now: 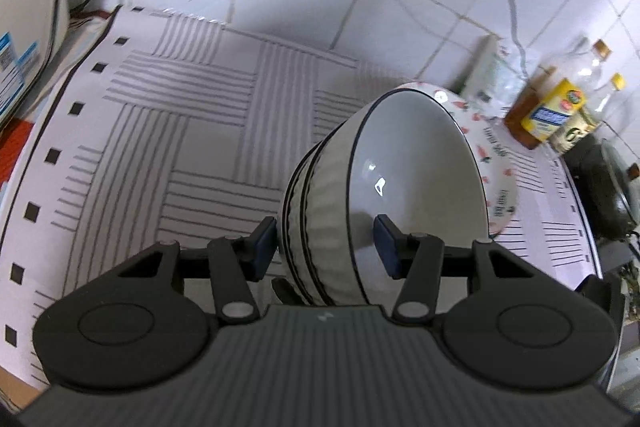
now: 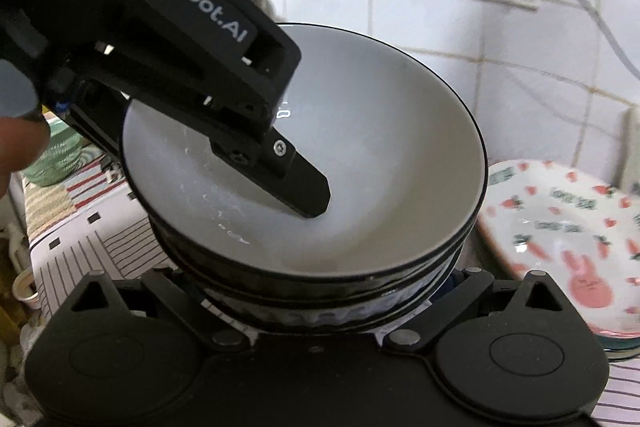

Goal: Organize plates and bowls
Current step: 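Lift the bowl stack and carry it over the bunny plate stack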

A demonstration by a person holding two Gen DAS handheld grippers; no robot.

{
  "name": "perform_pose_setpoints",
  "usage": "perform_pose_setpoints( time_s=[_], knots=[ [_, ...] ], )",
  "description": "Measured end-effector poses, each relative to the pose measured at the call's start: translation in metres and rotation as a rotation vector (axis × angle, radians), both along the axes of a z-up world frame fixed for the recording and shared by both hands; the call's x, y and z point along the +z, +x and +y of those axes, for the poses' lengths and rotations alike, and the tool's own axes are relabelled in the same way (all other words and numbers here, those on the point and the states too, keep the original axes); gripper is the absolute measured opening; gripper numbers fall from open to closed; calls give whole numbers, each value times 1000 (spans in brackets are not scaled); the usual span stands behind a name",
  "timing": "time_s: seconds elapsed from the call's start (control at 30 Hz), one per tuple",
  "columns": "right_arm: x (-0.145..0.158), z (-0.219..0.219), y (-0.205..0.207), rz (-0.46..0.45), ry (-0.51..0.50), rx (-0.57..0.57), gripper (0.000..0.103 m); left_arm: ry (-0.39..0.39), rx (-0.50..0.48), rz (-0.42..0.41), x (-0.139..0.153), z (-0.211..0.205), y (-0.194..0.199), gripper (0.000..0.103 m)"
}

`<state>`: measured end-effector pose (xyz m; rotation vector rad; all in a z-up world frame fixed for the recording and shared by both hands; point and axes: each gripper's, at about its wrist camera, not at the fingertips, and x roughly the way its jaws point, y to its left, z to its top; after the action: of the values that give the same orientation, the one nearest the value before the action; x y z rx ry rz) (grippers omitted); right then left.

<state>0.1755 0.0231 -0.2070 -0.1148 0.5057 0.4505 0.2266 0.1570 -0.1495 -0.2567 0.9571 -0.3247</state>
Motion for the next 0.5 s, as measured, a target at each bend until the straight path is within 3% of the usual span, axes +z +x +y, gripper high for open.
perform_pose_setpoints(
  time_s=[0.3, 0.5],
  knots=[
    [27, -32, -6, -64, -12, -77, 101, -10, -90, -53, 31, -43, 10, 51],
    [33, -58, -1, -89, -39, -136, 101, -16, -142, -65, 37, -72, 29, 52]
  ],
)
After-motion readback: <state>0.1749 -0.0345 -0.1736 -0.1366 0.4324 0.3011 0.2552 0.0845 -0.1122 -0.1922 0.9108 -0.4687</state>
